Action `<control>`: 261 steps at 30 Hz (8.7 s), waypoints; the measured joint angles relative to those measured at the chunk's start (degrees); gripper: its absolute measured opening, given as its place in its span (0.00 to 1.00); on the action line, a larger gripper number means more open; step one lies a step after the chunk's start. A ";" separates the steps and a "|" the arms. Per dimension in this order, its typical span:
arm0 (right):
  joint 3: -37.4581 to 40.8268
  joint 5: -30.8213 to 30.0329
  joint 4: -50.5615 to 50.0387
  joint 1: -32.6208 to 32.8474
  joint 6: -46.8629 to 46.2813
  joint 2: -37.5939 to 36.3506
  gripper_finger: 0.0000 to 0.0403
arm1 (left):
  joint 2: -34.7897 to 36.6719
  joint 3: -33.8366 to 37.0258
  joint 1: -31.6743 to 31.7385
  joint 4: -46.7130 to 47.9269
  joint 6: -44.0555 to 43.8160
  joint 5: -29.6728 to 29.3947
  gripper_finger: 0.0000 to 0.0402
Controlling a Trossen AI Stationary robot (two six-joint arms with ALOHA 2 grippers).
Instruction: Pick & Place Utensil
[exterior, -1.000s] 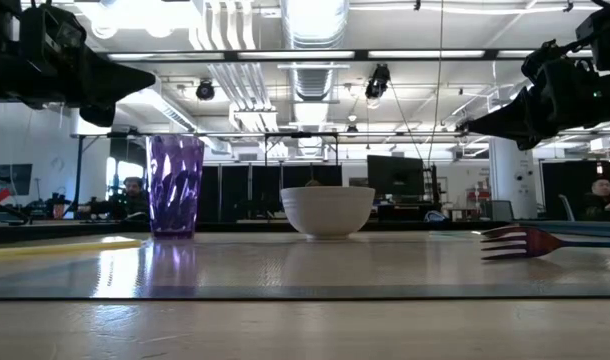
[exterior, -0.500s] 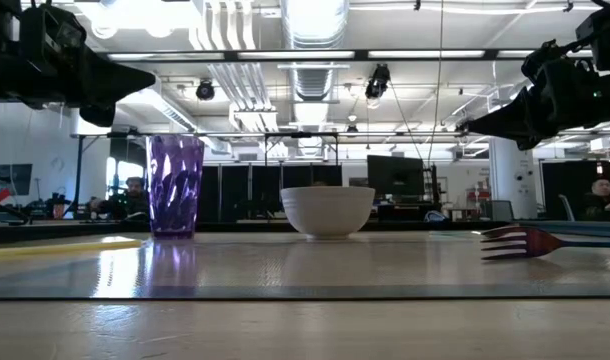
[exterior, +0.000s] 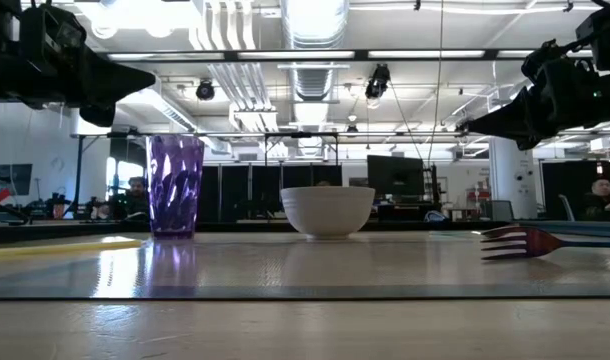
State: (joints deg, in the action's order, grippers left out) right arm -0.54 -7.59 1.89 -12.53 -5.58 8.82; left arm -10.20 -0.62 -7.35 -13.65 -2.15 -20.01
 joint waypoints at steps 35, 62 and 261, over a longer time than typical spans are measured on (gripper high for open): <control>-4.25 -0.02 19.39 0.02 -11.85 2.86 0.27 | 0.00 -0.02 0.00 -0.15 0.59 0.00 0.00; -38.77 -15.39 -13.23 -1.96 -17.08 37.45 0.40 | 0.00 -0.10 0.00 -0.98 -0.50 0.00 0.00; -77.33 6.00 -42.65 22.16 -27.02 96.99 0.03 | -0.85 -1.92 0.00 -3.67 3.72 0.87 0.00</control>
State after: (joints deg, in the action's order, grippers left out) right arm -77.87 -1.60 -40.76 9.63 -32.60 105.81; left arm -11.05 -2.55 -7.36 -17.32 1.57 -19.14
